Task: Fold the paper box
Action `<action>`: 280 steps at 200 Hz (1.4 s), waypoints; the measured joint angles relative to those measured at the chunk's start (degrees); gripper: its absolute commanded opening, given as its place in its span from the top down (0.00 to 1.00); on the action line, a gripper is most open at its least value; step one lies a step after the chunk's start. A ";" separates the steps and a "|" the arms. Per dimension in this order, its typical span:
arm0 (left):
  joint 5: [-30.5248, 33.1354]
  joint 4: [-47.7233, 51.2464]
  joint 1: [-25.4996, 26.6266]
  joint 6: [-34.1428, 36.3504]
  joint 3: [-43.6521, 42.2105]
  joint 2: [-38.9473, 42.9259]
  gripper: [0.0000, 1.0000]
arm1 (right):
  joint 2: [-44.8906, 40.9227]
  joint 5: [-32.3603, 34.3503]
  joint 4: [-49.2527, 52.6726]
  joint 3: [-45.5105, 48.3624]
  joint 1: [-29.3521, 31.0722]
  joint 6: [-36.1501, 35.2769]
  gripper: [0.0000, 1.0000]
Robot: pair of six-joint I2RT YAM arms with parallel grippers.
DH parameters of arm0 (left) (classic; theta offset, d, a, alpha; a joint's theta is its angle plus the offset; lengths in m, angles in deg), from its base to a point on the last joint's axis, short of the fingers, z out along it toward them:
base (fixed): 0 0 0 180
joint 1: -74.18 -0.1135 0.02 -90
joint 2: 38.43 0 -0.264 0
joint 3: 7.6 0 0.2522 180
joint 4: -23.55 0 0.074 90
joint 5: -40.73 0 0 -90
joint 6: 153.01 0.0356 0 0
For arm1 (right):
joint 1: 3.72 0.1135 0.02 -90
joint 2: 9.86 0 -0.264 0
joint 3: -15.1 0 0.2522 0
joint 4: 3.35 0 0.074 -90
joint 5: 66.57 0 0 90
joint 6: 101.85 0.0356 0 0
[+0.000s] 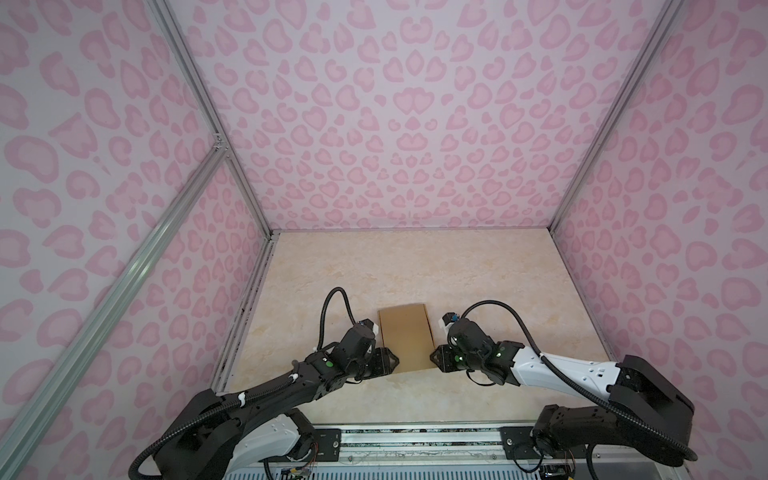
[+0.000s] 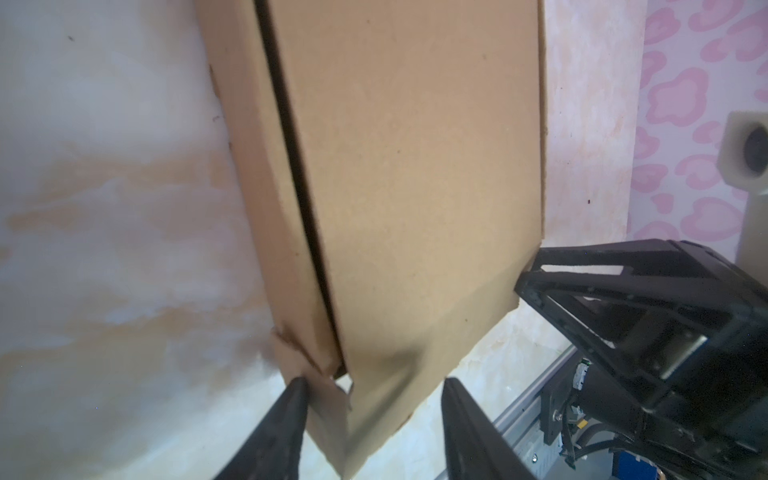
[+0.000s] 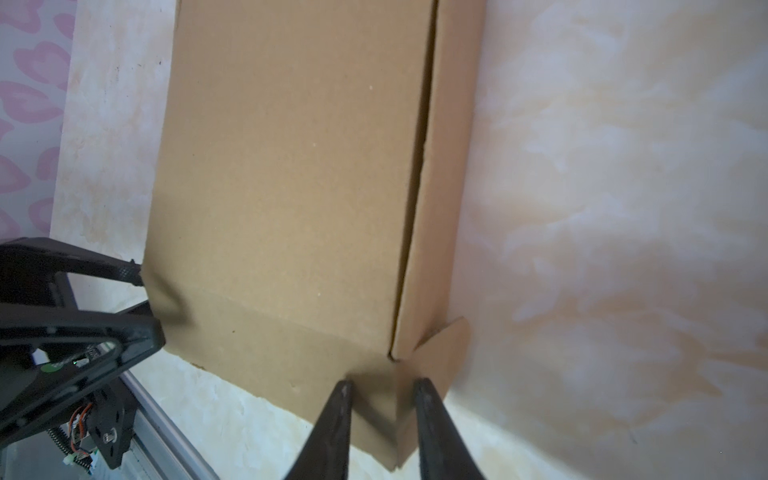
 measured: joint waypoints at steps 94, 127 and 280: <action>-0.24 0.04 0.33 -0.15 -0.20 0.44 0.45 | 0.00 0.70 0.79 -0.63 -0.11 -0.37 0.59; 0.26 2.25 0.37 1.46 1.46 1.40 0.45 | -0.39 1.81 2.84 -1.57 -0.11 -1.60 0.57; 3.30 6.73 0.15 7.08 5.31 -2.08 0.46 | 0.87 3.08 5.79 -3.76 -0.52 -5.27 0.59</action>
